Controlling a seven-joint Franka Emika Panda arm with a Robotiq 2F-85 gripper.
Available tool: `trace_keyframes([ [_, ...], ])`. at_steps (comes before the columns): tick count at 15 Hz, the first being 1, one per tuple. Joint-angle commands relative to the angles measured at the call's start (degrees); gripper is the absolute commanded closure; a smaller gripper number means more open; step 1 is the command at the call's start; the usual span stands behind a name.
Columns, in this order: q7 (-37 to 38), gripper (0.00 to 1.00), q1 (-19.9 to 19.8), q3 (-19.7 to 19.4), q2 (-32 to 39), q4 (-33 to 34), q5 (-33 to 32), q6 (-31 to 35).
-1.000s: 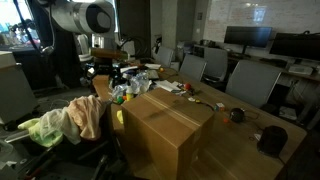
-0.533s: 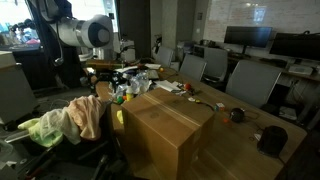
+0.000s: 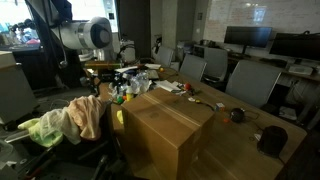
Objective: Put the peach shirt, the white towel, the pink shirt and the green towel on the top of the box respectively
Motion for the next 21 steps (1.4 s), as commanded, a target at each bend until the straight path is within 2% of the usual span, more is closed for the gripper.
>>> trace_keyframes([
  [1,1.36,0.0,-1.03,-0.01,-0.41,-1.77,-4.17,-0.34],
  [5,-1.45,0.0,-1.32,0.96,-0.95,-3.33,-4.25,-2.89],
  [13,-11.37,0.0,-0.78,4.83,-0.83,2.44,0.51,-17.19],
  [21,-14.72,0.0,-0.84,6.22,1.64,3.88,7.47,-17.45],
])
